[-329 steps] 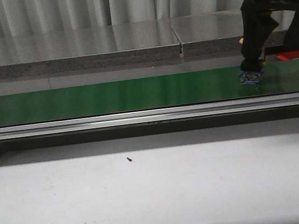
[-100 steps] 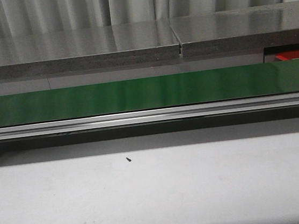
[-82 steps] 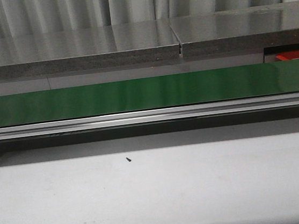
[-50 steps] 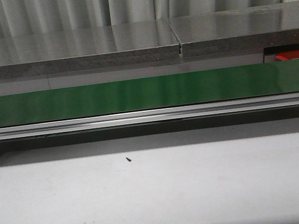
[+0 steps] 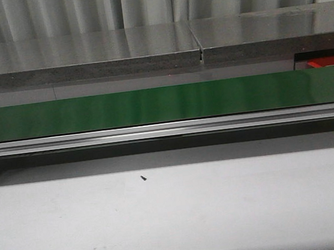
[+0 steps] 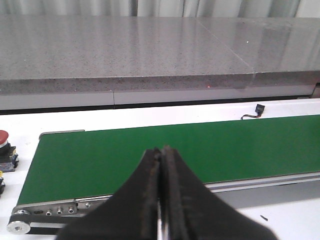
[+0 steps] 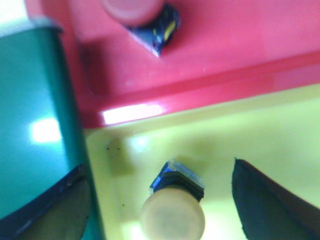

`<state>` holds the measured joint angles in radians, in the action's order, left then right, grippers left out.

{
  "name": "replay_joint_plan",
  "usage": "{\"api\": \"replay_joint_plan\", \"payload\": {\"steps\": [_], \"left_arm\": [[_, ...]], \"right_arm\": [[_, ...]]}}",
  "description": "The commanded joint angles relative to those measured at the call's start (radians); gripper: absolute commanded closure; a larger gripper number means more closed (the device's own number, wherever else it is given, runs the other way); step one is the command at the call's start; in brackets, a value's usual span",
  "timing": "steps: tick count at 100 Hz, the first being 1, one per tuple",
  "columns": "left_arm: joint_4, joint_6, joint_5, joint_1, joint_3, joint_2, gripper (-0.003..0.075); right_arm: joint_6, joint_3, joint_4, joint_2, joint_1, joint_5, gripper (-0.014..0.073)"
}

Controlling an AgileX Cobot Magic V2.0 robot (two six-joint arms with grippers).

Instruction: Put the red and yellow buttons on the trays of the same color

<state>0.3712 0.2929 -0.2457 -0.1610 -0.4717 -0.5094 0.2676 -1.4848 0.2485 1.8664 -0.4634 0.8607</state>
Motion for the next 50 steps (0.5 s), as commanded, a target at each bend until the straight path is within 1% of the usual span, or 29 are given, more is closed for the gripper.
{"api": "replay_joint_plan", "payload": {"steps": [1,12,22,41,50], "left_arm": [[0.013,0.001,0.074,-0.009,-0.028,-0.002,0.0739],[0.013,0.001,0.074,-0.009,-0.028,-0.002,0.0739],[0.013,0.001,0.074,-0.009,-0.028,-0.002,0.0739],[0.013,0.001,0.074,-0.009,-0.028,-0.002,0.0739],[0.013,0.001,0.074,-0.009,-0.028,-0.002,0.0739]], "right_arm": [[0.012,-0.019,0.023,-0.122,0.015,-0.039,0.0011],[0.024,0.007,0.023,-0.219,0.056,-0.056,0.0011],[0.042,0.073,0.023,-0.323,0.104,-0.110,0.0011],[0.089,0.289,0.023,-0.558,0.196,-0.267,0.0011],[0.097,0.393,0.023,-0.662,0.235,-0.305,0.0013]]}}
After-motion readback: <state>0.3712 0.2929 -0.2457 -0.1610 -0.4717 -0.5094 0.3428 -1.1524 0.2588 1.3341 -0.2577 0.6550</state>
